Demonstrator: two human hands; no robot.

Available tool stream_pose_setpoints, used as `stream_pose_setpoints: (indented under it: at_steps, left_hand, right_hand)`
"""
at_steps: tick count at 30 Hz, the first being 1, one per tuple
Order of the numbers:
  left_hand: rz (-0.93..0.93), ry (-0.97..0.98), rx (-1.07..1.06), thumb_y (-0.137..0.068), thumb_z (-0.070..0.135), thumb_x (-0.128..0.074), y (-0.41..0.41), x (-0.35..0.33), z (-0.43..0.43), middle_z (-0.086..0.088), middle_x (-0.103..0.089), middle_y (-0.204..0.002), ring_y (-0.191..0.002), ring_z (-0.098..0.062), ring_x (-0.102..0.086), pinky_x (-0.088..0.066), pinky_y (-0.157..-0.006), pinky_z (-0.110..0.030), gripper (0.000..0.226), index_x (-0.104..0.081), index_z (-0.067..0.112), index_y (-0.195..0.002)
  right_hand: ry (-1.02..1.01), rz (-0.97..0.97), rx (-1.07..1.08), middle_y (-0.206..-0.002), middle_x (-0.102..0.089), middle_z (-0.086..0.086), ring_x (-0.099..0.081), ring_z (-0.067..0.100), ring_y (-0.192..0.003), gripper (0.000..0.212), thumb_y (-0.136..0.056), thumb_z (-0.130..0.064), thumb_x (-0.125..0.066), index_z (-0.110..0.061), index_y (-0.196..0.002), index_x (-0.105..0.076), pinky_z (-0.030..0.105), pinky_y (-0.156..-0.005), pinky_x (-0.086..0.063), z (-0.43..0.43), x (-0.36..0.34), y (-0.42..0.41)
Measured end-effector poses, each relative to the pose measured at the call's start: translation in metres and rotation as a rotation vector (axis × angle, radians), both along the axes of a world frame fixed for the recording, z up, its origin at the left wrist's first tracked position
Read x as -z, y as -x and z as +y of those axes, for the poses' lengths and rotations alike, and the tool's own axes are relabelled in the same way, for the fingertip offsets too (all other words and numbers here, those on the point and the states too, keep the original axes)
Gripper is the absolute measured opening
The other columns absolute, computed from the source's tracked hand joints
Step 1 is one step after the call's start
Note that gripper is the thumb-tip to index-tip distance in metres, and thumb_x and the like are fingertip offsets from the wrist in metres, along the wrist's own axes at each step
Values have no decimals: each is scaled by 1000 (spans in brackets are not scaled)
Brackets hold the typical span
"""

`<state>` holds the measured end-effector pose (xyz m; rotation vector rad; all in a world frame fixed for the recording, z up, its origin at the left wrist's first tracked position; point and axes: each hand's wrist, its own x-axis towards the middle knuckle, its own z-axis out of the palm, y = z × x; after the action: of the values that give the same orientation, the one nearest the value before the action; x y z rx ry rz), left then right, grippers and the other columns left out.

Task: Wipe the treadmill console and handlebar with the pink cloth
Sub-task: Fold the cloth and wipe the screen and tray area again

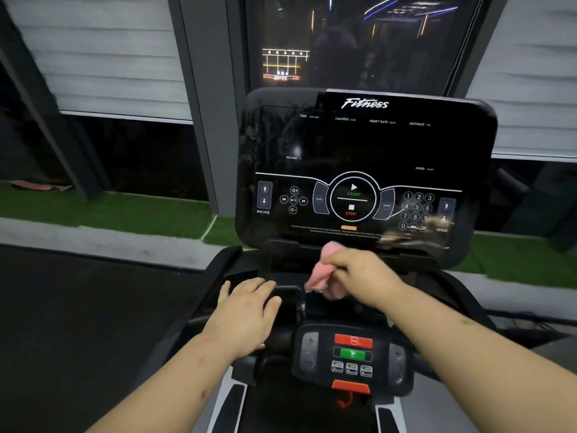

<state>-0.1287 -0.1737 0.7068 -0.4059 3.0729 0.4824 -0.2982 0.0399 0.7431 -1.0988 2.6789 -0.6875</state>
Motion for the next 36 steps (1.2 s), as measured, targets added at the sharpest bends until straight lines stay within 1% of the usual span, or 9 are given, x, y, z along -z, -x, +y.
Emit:
stream_pose_setpoints:
  at_steps: [3,5,10,16,21,28,30,34,36]
  left_hand:
    - [-45,-35,8,-110,50,-25,-6,3,-1,11,-35,-163,-153,-9,-23,-2,-128,-49,52,-34,34,-159]
    - [-78,-25,24,-109,54,-24,-11,8,1,11,-31,-166,-155,-9,-19,0,-128,-51,55,-32,36,-160]
    - [-170,-29,77,-105,66,-19,-16,21,12,9,-27,-168,-157,-12,-14,2,-128,-55,63,-33,37,-159]
    - [-203,-68,46,-106,63,-17,-18,31,18,12,-26,-169,-157,-10,-13,6,-127,-55,59,-26,42,-161]
    - [-199,-87,30,-106,62,-15,-19,34,19,13,-20,-171,-158,-11,-9,5,-127,-56,59,-19,44,-162]
    - [-209,-84,26,-107,60,-14,-20,37,18,11,-15,-172,-159,-12,-4,5,-127,-56,58,-14,43,-163]
    - [-211,-82,26,-107,61,-14,-19,37,18,11,-14,-172,-159,-12,-3,5,-127,-56,59,-14,42,-163]
    - [-194,-99,-4,-104,67,-18,-19,38,14,10,-14,-172,-159,-14,-6,5,-127,-55,65,-13,42,-164]
    - [-189,-101,-31,-102,71,-20,-21,38,9,10,-14,-172,-159,-15,-7,6,-127,-54,69,-11,41,-164]
  right_hand:
    - [-175,-41,-152,-131,-69,-2,-64,19,-120,42,-97,-18,-55,-39,-131,-67,35,-107,-48,-38,31,3]
    - [-295,-83,-231,-147,-58,-3,-56,21,-132,46,-99,-24,-57,-43,-141,-57,38,-113,-43,-52,47,4]
    - [-493,-206,-345,-161,-42,-11,-38,16,-148,44,-104,-23,-55,-43,-143,-56,42,-124,-29,-56,60,13]
    - [-623,-250,-362,-157,-47,-6,-49,20,-137,59,-99,-5,-51,-45,-141,-59,40,-118,-38,-49,39,25]
    - [-588,-313,-341,-157,-46,-6,-46,19,-138,53,-102,-10,-49,-46,-140,-59,40,-120,-34,-38,37,25]
    - [-654,-214,-484,-161,-32,-18,-29,16,-152,52,-103,-16,-51,-49,-143,-54,47,-125,-25,-71,48,13]
    - [-666,-242,-501,-158,-40,-17,-37,15,-146,52,-104,-13,-49,-50,-140,-58,43,-122,-29,-72,38,6]
    - [-670,-370,-477,-135,-60,-14,-57,11,-109,55,-104,-9,-46,-53,-134,-62,30,-99,-47,-62,7,2]
    - [-654,-403,-491,-145,-56,-10,-54,14,-124,55,-103,-11,-47,-54,-133,-62,38,-112,-42,-58,2,6]
